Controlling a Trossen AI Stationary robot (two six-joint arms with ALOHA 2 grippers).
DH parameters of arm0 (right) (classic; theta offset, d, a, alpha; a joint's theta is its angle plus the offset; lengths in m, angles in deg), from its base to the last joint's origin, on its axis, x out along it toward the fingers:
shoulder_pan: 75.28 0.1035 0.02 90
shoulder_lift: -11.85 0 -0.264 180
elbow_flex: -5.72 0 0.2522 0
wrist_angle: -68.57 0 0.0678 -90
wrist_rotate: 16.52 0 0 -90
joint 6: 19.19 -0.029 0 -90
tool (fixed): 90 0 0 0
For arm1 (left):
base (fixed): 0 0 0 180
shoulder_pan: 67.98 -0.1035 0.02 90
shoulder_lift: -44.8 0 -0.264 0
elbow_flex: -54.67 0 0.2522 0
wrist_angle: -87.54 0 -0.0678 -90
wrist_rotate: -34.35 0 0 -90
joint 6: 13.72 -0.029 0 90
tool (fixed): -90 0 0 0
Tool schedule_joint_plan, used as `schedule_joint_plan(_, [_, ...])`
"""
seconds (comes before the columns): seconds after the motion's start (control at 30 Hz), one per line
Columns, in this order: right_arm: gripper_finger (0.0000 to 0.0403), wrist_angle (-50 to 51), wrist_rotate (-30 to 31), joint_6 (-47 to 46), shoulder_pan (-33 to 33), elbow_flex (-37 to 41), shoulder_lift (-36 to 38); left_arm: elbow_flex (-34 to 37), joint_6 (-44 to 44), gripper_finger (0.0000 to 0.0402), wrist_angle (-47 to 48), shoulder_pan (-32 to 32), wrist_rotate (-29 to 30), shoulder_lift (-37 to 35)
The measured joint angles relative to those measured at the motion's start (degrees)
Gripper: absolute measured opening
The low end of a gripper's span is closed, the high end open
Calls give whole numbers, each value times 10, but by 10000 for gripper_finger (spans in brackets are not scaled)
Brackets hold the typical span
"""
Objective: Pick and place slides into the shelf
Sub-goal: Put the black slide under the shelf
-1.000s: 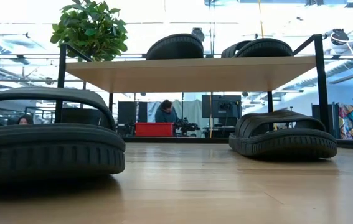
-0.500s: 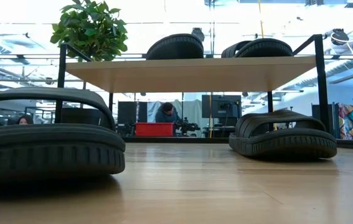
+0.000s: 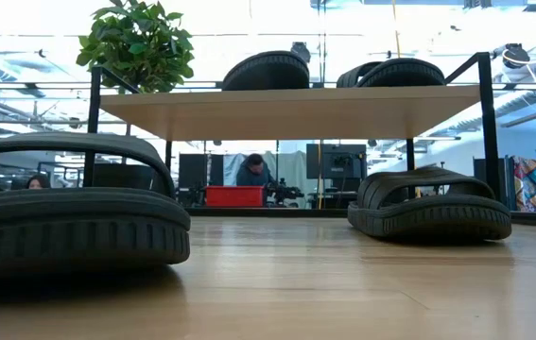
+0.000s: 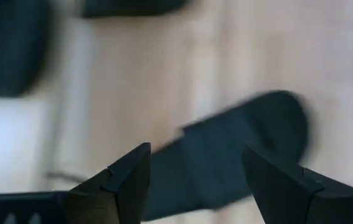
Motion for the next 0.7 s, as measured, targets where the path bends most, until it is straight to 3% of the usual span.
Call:
schedule_joint_plan(0.2, [0, -12, 0, 7, -2, 0, 0, 90, -82, 245, -158, -51, -194, -40])
schedule_joint_plan(0.37, [0, -15, 0, 11, -2, 0, 0, 130, 2, 246, -125, -71, -230, -49])
schedule_joint_plan(0.7, [0, -15, 0, 11, -2, 0, 0, 183, 17, 246, -121, -78, -288, -49])
